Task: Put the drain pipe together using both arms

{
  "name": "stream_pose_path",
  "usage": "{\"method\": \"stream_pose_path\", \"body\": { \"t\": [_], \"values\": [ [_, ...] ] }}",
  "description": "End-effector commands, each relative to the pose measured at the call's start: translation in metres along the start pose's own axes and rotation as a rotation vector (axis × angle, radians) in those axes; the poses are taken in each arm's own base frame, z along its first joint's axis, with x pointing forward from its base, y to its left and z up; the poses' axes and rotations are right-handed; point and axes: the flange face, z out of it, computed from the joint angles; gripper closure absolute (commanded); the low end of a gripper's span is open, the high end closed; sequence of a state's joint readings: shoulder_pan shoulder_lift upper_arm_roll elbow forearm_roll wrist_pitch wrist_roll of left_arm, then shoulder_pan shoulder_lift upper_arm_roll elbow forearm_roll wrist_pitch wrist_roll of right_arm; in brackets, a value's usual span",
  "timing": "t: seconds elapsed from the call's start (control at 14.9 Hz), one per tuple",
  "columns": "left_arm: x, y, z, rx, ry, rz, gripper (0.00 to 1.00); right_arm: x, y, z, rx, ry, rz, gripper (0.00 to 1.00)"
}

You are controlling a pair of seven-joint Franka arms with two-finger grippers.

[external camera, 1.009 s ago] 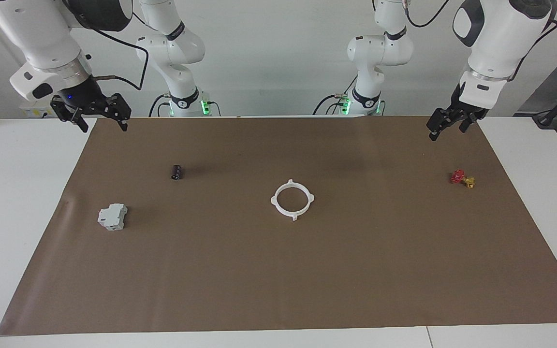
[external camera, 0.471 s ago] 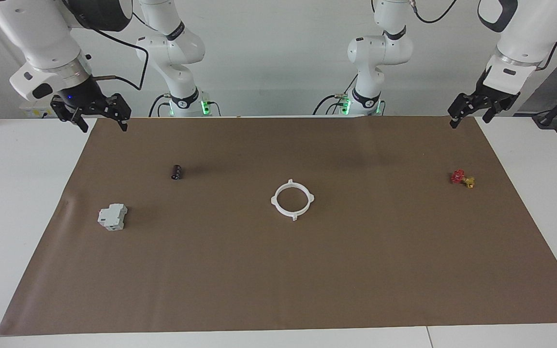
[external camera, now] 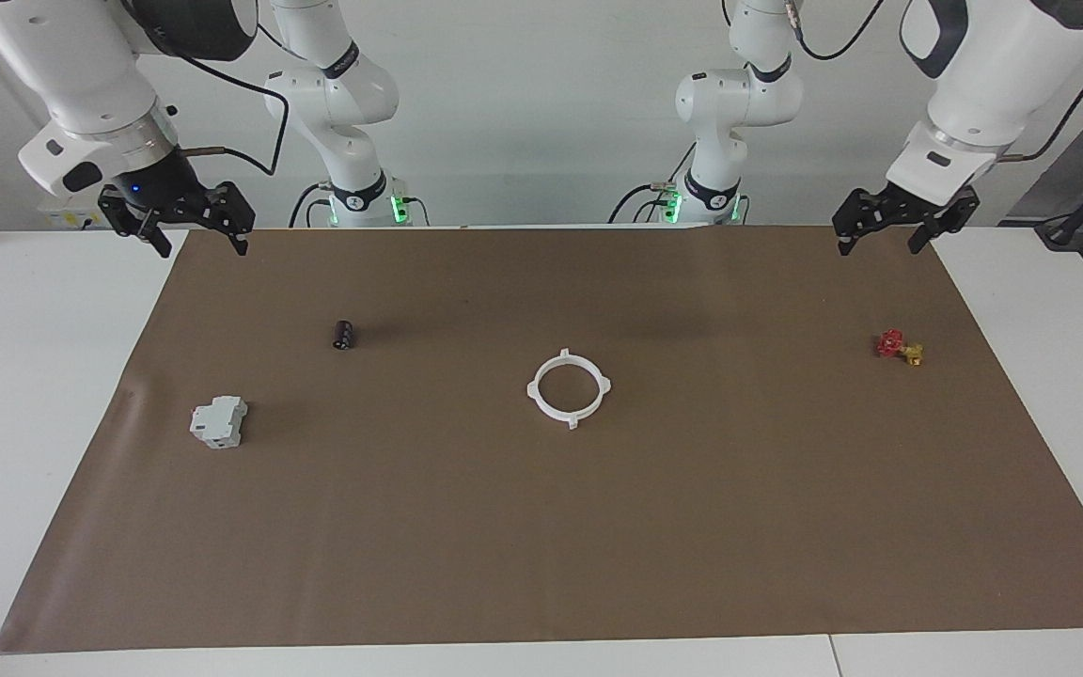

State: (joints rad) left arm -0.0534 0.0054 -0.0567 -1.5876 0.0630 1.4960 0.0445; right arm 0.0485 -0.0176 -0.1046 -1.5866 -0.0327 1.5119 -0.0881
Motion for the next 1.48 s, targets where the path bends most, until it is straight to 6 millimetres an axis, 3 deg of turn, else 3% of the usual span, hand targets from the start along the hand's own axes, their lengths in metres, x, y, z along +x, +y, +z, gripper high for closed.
{"method": "stream_pose_path", "body": {
  "t": [0.0, 0.13, 0.27, 1.08, 1.41],
  "values": [
    [-0.005, -0.007, 0.008, 0.002, -0.062, 0.131, 0.00, -0.003, 0.000, 0.000, -0.007, -0.011, -0.010, 0.00],
    [-0.008, -0.018, 0.011, -0.015, -0.068, 0.227, 0.00, -0.003, 0.000, 0.000, -0.006, -0.011, -0.010, 0.00],
    [-0.008, -0.033, 0.007, -0.048, -0.044, 0.123, 0.00, -0.003, 0.000, 0.000, -0.006, -0.011, -0.011, 0.00],
    [0.010, -0.029, -0.001, -0.054, 0.113, -0.026, 0.00, -0.003, 0.001, -0.001, -0.007, -0.010, -0.009, 0.00],
    [0.019, -0.035, 0.035, -0.051, 0.134, -0.043, 0.00, -0.003, 0.003, -0.001, -0.006, -0.010, -0.006, 0.00]
  ]
}}
